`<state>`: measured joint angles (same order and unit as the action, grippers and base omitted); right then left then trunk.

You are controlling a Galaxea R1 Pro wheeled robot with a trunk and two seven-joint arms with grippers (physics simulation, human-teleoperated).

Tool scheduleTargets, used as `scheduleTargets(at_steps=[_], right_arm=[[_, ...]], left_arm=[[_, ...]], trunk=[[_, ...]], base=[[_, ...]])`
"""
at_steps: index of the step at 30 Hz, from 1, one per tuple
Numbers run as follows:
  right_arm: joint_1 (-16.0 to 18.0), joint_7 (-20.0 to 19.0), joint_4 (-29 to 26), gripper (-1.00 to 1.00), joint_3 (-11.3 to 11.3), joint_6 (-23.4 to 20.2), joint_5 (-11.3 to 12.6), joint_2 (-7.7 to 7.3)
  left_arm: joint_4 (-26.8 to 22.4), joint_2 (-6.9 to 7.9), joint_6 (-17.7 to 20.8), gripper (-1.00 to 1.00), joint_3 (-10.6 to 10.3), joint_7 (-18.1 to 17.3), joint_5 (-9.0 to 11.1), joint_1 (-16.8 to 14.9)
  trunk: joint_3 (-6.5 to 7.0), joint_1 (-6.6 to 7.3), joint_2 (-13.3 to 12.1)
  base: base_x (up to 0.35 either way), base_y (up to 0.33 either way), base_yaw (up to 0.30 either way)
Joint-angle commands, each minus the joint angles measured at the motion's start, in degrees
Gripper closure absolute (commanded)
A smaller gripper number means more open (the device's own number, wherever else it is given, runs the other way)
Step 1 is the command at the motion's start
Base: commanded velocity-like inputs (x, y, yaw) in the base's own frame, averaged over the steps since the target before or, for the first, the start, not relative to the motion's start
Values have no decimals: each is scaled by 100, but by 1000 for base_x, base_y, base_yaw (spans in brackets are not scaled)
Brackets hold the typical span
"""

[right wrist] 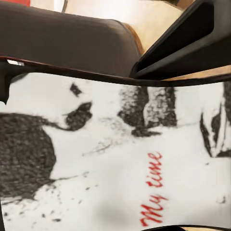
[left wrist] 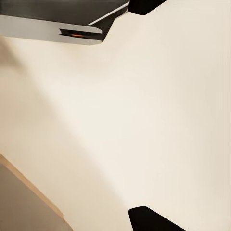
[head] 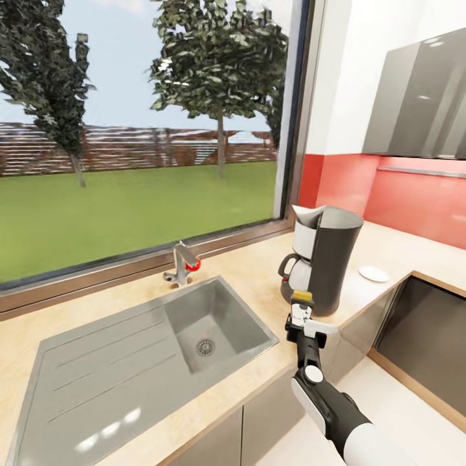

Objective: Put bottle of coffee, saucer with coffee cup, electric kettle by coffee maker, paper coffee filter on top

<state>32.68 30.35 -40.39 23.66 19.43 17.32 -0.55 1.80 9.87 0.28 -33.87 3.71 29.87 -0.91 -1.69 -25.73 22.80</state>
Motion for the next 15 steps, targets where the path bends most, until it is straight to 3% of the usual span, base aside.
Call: scheduleTargets(at_steps=[1, 15], right_arm=[[8, 32, 4, 100, 36, 42, 62, -6], [4, 32, 227, 100, 33, 52, 70, -6]], left_arm=[[5, -2, 3, -100, -46, 7, 45, -6], [8, -54, 60, -100, -48, 7, 48, -6]], trunk=[[-13, -6, 13], [-13, -6, 13]], base=[[197, 0, 0], [54, 0, 0]])
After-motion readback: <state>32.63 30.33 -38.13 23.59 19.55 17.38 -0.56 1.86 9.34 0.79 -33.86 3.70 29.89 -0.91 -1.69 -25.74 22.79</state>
